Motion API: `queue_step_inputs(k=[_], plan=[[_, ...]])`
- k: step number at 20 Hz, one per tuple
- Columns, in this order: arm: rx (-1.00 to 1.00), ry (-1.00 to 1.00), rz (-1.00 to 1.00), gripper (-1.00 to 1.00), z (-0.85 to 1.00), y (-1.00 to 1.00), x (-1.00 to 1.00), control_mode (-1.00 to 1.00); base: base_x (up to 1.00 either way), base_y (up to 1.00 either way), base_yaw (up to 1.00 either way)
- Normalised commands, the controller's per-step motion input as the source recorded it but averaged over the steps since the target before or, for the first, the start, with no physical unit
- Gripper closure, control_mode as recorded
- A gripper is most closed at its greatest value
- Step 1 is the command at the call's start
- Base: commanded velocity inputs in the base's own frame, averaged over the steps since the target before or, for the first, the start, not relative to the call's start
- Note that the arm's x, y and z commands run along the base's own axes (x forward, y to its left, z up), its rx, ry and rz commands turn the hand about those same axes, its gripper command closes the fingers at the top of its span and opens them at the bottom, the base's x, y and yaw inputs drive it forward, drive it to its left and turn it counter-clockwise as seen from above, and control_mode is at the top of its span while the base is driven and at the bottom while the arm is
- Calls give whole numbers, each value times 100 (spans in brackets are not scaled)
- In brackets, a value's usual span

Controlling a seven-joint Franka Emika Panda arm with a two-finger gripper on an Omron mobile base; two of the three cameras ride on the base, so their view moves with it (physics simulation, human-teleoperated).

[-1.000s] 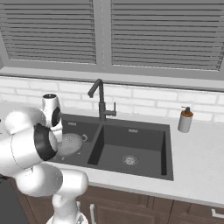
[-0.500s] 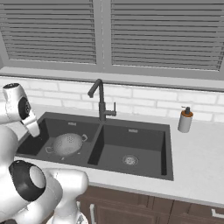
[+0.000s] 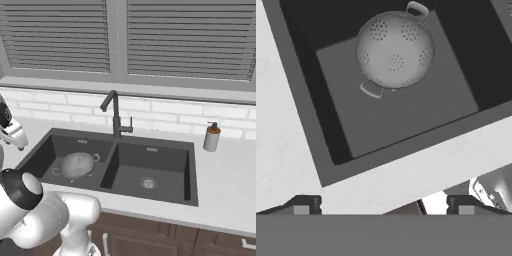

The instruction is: Put the colander in the sink, put the pear in the colander, and turn on the sink faucet and pour water over the colander.

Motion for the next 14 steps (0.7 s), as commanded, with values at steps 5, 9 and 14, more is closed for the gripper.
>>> queue_step_inputs(k=[5, 9, 14], plan=[[0, -4, 10, -100, -33, 60, 0, -100, 0, 0, 0], [1, -2, 13, -100, -33, 74, 0, -100, 0, 0, 0], [1, -1, 16, -100, -7, 74, 0, -100, 0, 0, 0]])
